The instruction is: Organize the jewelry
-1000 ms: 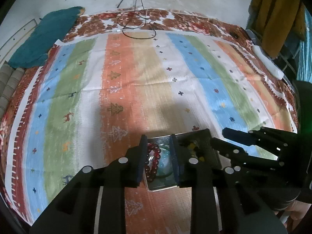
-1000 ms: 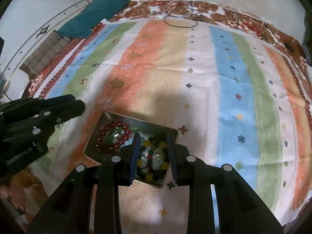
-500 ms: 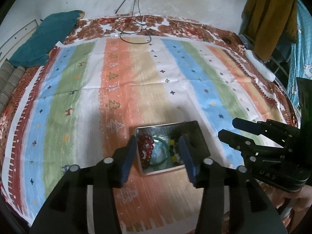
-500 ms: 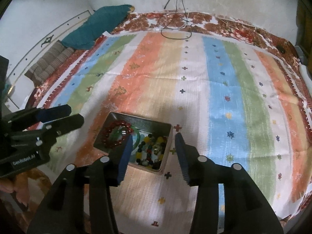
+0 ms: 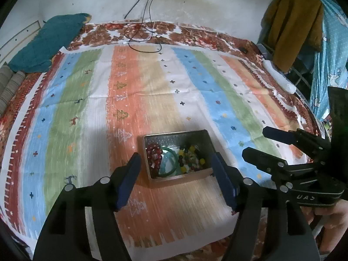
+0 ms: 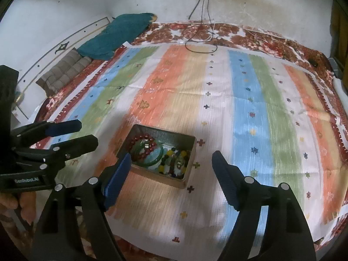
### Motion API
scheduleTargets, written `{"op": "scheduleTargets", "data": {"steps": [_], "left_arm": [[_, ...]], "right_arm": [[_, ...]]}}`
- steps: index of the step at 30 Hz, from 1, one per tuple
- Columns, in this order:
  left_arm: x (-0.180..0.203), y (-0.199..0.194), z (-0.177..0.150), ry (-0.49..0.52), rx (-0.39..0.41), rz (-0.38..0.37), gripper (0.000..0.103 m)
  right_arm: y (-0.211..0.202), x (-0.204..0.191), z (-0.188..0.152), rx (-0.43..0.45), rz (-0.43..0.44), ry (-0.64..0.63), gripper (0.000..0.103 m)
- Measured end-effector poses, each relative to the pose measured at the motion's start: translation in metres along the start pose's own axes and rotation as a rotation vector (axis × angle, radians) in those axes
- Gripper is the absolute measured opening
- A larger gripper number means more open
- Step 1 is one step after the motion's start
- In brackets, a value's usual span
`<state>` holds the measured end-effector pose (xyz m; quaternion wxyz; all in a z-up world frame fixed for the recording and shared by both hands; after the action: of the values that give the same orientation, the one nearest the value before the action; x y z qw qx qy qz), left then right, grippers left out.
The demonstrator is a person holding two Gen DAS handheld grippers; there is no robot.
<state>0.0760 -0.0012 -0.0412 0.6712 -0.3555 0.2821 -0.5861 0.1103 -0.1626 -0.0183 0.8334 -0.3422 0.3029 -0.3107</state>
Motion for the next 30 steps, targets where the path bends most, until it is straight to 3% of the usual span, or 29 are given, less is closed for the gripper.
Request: {"op": "scheduleTargets", "data": {"steps": [11, 30], "left_arm": [[0.0, -0.022, -0.022, 0.01, 0.053, 0.039, 0.097], [0.004, -0.038, -0.025, 0.047, 0.162, 0.107, 0.097]], "right_arm": [[-0.021, -0.006, -0.016, 0.056, 0.007, -0.014, 0.095], [-0.044, -0.016, -0.024, 0.148, 0.017, -0.05, 0.097]]}}
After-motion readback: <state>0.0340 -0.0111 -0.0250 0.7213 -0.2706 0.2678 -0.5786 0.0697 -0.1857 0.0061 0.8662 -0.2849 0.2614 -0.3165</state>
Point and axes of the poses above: each gripper's, at about its wrist camera, not at the fingertips, and y roughly the way its jaws point, x to its right, z to its top, the point moved 4 cm from there along y, roughly the way its jaws point, and after that the axes turned 14 degrees about z, right-handed, at the moved point
